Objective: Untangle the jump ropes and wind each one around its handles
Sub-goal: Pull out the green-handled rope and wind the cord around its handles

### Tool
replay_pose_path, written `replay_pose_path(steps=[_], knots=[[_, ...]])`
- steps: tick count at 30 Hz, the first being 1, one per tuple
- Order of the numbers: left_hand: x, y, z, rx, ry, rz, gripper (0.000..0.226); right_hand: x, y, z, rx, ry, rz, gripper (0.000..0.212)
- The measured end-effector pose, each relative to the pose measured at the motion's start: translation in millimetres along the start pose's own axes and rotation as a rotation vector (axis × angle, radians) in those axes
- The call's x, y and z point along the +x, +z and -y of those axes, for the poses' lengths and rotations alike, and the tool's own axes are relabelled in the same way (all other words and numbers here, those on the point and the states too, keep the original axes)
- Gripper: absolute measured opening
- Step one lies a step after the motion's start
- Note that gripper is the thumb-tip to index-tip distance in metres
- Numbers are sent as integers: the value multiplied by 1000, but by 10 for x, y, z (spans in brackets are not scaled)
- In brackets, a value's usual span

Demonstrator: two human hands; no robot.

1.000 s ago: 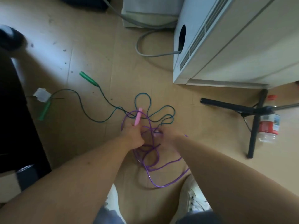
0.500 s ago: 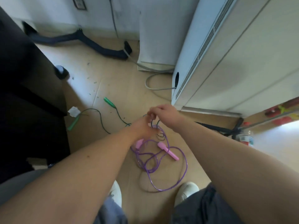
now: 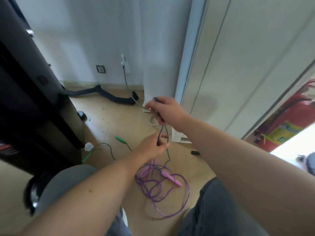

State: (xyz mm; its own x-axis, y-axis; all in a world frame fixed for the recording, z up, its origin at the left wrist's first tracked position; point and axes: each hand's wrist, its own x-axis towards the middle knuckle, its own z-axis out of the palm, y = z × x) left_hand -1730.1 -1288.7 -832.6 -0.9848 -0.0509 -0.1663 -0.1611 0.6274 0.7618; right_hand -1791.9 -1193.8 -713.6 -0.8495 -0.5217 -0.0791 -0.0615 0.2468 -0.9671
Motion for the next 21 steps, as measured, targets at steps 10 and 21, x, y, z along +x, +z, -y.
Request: replay_pose_path(steps=[10,21], knots=[[-229,-587,-38,296,-51,162,16,-225,-415,-188,-1622,27,281,27],[423,-379,345,337,-175,244,34,455,-383,-398,-141,209,-283,24]])
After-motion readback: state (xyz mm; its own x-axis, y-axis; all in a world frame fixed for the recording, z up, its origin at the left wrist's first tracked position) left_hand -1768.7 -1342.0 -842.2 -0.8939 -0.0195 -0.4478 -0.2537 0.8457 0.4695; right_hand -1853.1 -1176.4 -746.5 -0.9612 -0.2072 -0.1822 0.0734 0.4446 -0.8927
